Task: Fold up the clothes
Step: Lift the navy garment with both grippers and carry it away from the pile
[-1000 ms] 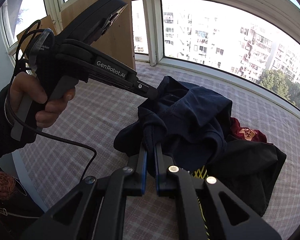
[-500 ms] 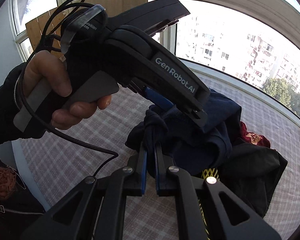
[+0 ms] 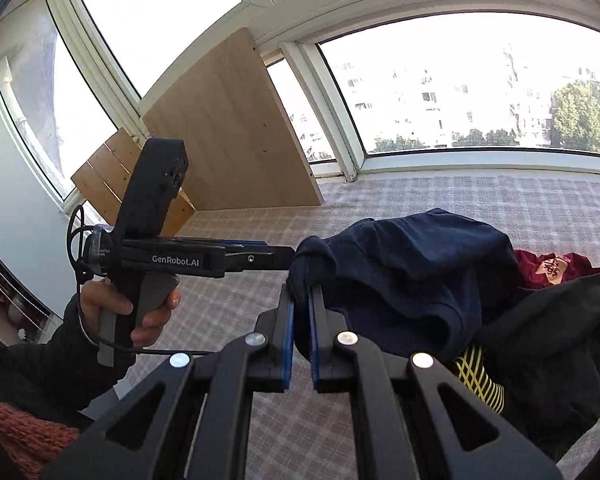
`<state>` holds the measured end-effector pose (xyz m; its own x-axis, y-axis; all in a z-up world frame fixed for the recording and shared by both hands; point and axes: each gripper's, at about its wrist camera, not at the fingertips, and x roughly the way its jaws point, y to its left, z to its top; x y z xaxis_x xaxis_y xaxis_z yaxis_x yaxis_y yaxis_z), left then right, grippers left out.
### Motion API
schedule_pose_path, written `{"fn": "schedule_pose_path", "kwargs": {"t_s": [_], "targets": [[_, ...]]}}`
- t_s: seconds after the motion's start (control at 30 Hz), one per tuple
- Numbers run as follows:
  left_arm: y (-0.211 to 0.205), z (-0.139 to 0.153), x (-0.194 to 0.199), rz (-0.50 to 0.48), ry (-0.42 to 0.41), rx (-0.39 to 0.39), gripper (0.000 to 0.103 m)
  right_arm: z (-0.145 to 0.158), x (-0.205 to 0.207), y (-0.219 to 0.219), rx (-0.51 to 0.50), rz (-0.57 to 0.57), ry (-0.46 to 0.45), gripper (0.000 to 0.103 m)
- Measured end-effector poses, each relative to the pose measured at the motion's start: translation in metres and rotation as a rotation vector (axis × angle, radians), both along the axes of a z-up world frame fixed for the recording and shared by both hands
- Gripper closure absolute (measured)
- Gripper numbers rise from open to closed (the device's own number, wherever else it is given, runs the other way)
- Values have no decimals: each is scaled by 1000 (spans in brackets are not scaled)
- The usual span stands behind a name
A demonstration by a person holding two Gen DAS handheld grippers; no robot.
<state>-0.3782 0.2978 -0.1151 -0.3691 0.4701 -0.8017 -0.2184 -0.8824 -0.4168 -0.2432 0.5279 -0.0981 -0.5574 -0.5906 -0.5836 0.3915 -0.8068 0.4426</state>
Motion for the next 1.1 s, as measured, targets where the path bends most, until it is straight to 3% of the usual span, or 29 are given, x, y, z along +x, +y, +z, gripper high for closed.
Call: {"fn": "schedule_pose_path", "kwargs": {"t_s": [0.07,0.17,0.37,0.6,0.67,0.7,0.73,1.1], "targets": [[-11,2,11,7,8,27,24,20,-2,-5,-54,9,34,97],[-22,12,29,6,58,65,27,55,6,-32,-51,38,101,97],[-25,48,78,-31,263,-39,25,115,26,-97,87,68,195,97],[-30,69,108,-78,365,-104,24,172,59,-172,158,109,263,97],[-47,73,107,-81,362,-82,45,185,68,-197,179,117,286,97],[-57,75,107,-82,360,-69,78,192,71,-210,190,115,298,97],[-74,83,111,-62,371,-71,100,197,73,-221,195,113,302,97],[-289,172,177,214,521,-122,100,267,80,-365,51,223,395,97]]}}
